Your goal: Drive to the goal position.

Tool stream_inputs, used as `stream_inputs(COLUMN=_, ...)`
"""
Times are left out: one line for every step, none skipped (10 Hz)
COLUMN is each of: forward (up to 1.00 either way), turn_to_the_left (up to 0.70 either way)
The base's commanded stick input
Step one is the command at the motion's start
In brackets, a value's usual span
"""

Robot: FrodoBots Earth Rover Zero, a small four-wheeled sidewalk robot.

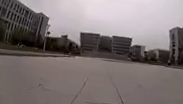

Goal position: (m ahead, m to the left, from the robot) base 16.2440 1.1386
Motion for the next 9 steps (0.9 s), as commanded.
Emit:
stream_inputs(forward=0.7, turn_to_the_left=0.0)
stream_inputs(forward=0.7, turn_to_the_left=0.0)
stream_inputs(forward=0.7, turn_to_the_left=0.0)
stream_inputs(forward=0.7, turn_to_the_left=0.0)
stream_inputs(forward=0.7, turn_to_the_left=0.0)
stream_inputs(forward=0.7, turn_to_the_left=0.0)
stream_inputs(forward=0.7, turn_to_the_left=0.0)
stream_inputs(forward=0.7, turn_to_the_left=0.0)
stream_inputs(forward=0.7, turn_to_the_left=0.0)
